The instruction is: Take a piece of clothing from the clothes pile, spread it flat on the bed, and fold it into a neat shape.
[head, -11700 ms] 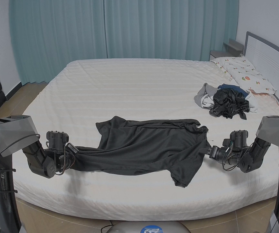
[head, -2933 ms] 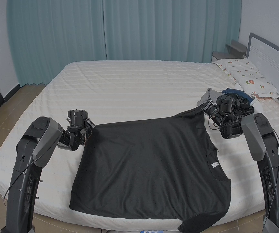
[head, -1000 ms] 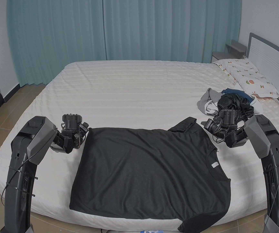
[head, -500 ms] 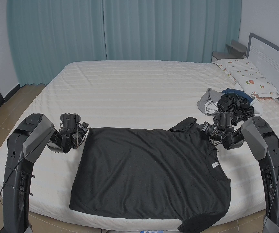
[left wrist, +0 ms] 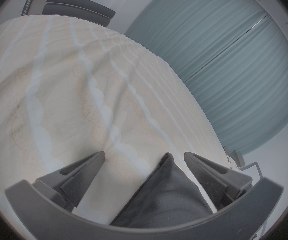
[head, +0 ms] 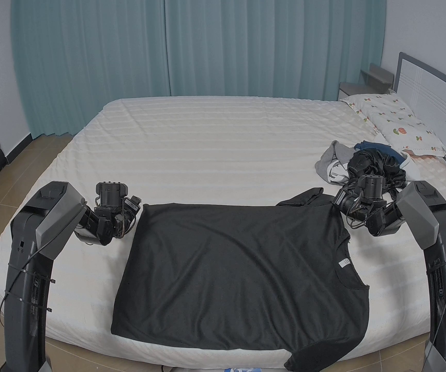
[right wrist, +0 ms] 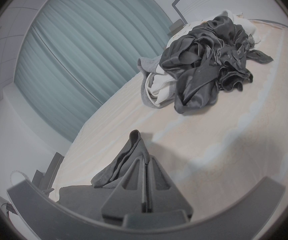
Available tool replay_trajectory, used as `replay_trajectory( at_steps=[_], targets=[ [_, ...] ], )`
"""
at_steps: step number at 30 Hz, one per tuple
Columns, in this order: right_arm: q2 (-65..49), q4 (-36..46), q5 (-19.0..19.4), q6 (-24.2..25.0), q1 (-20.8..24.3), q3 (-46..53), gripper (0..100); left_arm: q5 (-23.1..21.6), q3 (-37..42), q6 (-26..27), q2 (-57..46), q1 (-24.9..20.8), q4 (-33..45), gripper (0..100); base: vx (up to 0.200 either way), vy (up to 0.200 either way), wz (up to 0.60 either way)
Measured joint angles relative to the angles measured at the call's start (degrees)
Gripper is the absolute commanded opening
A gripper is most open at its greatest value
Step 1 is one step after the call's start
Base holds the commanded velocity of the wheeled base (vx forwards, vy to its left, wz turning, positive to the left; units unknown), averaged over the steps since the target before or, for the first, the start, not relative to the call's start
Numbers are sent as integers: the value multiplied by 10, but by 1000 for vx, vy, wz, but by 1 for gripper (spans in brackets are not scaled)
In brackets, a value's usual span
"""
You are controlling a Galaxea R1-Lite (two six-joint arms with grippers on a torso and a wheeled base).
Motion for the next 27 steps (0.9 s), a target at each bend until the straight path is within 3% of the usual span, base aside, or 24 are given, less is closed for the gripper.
replay_trajectory(
  at_steps=[6, 7, 20, 27],
  targets=[
    [-3, -1, -1, -6, -4, 8, 0, 2, 4, 5, 1, -3, 0, 100, 0, 0, 0],
    [-3, -1, -1, -7, -5, 9, 100, 2, 4, 5, 1, -3, 0, 100, 0, 0, 0],
    [-13, -13, -6, -4, -1, 10, 100, -6, 34, 3, -7, -4, -33, 100, 0, 0, 0],
    [-43, 14, -6, -1, 17, 15, 100, -40, 75, 4, -20, -4, -67, 100, 0, 0, 0]
  ],
)
